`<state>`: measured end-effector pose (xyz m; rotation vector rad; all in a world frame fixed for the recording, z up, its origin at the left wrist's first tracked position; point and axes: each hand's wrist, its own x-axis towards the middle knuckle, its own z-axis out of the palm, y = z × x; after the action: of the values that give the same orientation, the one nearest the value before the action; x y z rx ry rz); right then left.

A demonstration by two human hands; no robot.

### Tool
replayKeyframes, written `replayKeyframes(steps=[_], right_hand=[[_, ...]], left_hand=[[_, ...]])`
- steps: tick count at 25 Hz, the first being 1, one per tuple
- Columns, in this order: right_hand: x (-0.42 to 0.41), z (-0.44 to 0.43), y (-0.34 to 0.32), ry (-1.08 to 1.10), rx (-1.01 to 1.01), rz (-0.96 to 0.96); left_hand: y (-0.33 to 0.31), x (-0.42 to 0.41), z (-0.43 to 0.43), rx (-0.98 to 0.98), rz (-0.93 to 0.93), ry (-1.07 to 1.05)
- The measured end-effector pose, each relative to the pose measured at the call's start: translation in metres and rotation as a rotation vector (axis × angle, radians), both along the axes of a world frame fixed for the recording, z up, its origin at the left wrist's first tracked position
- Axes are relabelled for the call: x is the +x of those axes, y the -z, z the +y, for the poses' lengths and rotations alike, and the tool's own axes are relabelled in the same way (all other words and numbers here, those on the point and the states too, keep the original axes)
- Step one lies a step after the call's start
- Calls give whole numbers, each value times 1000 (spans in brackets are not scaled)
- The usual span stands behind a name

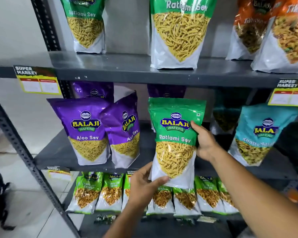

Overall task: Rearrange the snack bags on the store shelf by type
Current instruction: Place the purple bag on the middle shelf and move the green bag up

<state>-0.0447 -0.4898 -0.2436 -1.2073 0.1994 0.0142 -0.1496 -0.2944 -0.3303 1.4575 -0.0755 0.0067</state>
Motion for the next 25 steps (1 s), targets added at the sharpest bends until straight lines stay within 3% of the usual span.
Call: replayKeyframes(steps=[12, 15, 20, 25], right_hand=[[-88, 25, -18, -113, 98, -32], [-105, 40, -38, -104, 86, -134], [-118, 77, -121, -99, 69, -435], [-90, 122, -236, -60, 70, -688]], left_hand=[[-23, -108, 12, -41, -49, -133], [-34, -111, 32, 11, -105, -118], [-87, -83, 73, 126, -293, -172], [-183, -16, 115, 221, -538, -225]])
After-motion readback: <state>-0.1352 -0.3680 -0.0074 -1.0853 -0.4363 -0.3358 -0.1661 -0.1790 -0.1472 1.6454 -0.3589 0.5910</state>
